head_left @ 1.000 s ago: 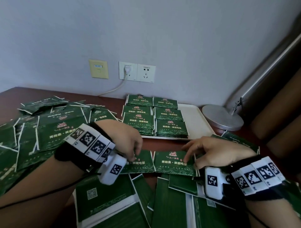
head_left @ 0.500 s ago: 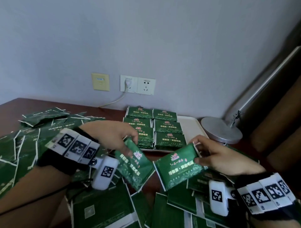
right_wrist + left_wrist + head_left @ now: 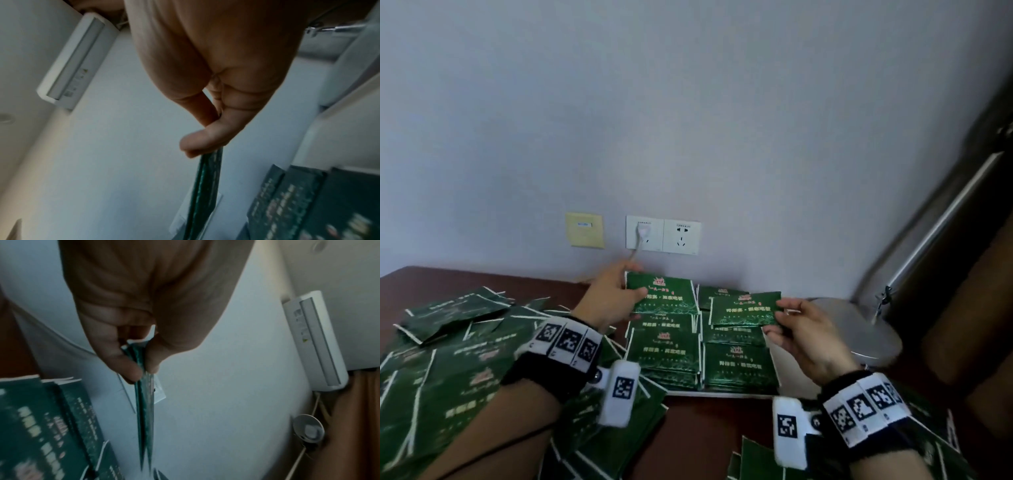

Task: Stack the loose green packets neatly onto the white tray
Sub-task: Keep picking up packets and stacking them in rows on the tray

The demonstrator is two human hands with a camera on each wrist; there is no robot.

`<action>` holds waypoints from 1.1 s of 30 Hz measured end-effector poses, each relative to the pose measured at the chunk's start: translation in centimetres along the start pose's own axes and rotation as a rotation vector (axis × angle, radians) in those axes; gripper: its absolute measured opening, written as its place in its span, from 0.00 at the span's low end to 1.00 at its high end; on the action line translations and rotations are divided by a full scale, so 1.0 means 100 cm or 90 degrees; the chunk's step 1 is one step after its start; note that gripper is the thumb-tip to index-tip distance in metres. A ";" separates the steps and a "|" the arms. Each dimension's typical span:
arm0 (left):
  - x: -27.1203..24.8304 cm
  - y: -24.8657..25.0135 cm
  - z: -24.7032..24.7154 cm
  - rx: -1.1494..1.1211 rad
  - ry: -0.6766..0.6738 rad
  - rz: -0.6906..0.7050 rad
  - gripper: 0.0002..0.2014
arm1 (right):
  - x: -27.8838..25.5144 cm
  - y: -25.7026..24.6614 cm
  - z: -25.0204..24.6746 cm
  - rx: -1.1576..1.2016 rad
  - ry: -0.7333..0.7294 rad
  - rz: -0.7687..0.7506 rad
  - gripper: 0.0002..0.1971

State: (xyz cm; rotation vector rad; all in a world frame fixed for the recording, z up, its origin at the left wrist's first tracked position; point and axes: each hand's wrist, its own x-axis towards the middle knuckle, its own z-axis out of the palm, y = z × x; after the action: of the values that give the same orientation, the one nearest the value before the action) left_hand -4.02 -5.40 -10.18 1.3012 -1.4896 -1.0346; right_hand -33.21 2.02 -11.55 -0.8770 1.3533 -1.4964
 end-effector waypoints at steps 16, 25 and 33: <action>0.018 -0.043 0.005 0.351 -0.049 -0.026 0.13 | 0.027 0.041 -0.011 -0.056 0.017 0.071 0.12; 0.012 -0.034 0.012 0.445 -0.102 -0.034 0.20 | 0.026 0.044 -0.003 -0.095 -0.022 0.065 0.07; 0.002 -0.020 0.022 0.539 -0.190 -0.047 0.31 | 0.020 0.041 0.000 -0.196 -0.058 0.071 0.14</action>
State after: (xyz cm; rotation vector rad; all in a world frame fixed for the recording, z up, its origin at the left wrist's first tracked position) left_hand -5.59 -5.68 -12.66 1.8326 -2.2576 -0.6601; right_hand -33.20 0.16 -15.70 -1.0299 1.5624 -1.1658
